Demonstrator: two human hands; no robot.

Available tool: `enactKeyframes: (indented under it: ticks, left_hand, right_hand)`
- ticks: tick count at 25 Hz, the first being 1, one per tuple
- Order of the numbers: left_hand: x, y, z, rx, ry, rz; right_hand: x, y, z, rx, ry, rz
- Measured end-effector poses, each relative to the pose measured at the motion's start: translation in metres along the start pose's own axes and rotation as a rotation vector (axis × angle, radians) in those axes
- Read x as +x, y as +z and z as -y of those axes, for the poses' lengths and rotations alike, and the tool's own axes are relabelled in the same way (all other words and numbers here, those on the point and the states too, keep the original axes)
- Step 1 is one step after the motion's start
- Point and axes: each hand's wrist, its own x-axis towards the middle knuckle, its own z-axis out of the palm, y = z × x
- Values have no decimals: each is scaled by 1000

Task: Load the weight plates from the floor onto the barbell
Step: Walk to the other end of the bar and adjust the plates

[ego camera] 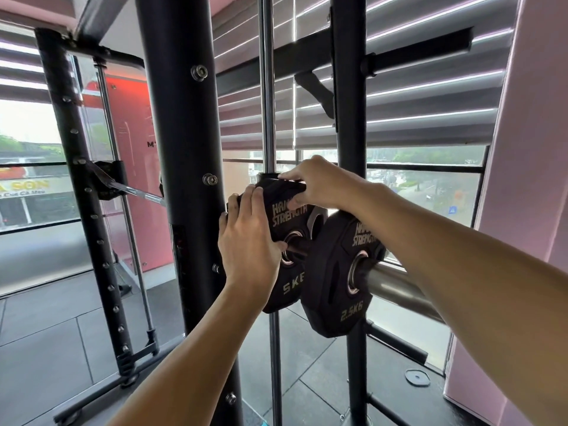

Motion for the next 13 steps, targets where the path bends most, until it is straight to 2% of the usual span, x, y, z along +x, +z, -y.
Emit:
enactKeyframes:
  ticks: [2,4,6,7,9,11,13]
  left_hand:
    - [1,-5,-5,29,-29,45]
    - [-3,-15,-12,-35,-29,-2]
    - [-19,-29,-26,-268,71,-160]
    - [-29,-39,-37,-416,120,-191]
    - [-45,-59,-60,-565,184,-81]
    - [-54,-66,-75,-407,237,67]
    - [-55,-61,-77,-269,244,105]
  right_hand:
    - [-12,-3,0,29,-9,-92]
    - [-28,-5,-1,59,-5,-197]
    - [-48,-8,-3,88,2,-281]
    - [-58,-9,-5,91,13,-316]
    - [-77,-14,-9,72,58,-365]
    - [-95,-17,-16,42,157,-372]
    - [-111,-17,-21,44,266,-329]
